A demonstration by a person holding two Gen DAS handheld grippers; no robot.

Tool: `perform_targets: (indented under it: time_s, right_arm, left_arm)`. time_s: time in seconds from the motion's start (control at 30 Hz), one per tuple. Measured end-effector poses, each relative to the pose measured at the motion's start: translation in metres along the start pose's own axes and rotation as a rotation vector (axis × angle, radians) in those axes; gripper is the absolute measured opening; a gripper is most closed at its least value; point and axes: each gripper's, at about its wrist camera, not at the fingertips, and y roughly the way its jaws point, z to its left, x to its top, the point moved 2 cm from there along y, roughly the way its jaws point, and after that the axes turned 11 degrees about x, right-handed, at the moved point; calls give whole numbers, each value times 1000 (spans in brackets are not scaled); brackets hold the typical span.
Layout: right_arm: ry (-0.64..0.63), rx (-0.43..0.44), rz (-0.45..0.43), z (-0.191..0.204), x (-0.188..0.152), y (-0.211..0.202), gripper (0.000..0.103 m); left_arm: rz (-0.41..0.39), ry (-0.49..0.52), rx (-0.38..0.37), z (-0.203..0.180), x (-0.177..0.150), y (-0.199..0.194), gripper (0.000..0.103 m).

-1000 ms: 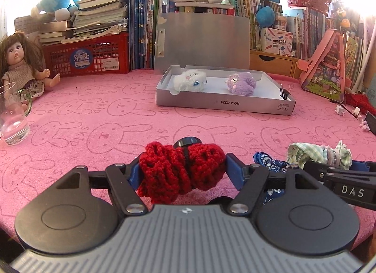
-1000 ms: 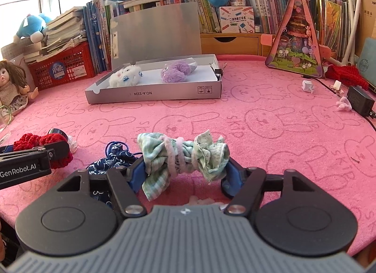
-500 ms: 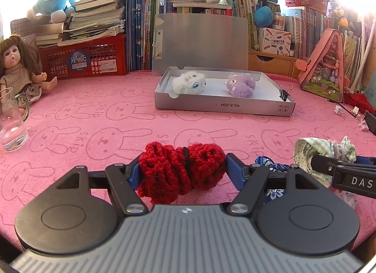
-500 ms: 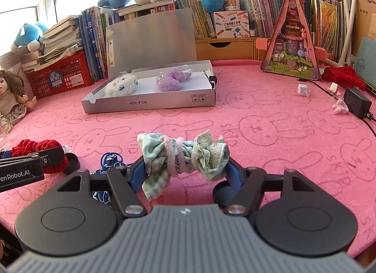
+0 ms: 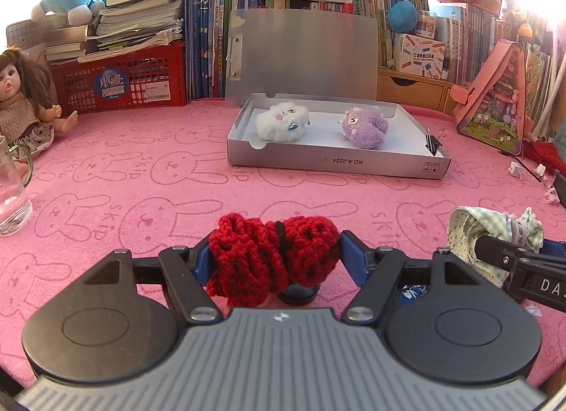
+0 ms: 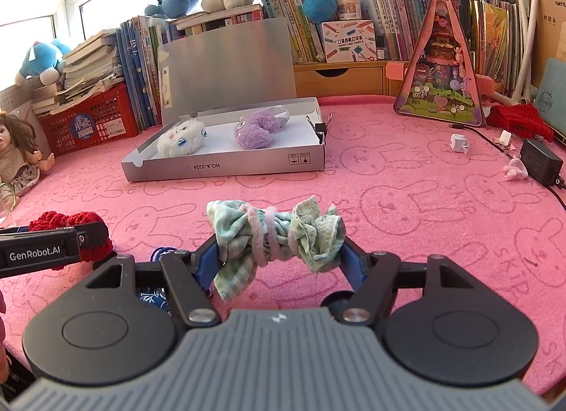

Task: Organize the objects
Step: 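Carry the red knitted item in the left tool while the right tool carries the scrunchie to the box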

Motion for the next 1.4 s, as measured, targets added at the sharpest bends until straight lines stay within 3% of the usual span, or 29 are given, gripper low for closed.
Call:
perform_targets:
  time_s: [0.37, 0.87, 1.03, 1.4]
  right_arm:
    - [14, -14, -28, -16, 26, 2, 70]
    - [25, 48, -4, -27, 77, 24, 70]
    - [39, 78, 23, -29, 94, 39, 70]
    - [50, 111, 66, -33, 120, 80, 70]
  left_arm:
    - [16, -37, -27, 15, 23, 16, 75]
    - [-27, -53, -53, 19, 74, 42, 75]
    - [-47, -54, -74, 17, 97, 57, 75]
    - [1, -94, -119, 6, 127, 110, 75]
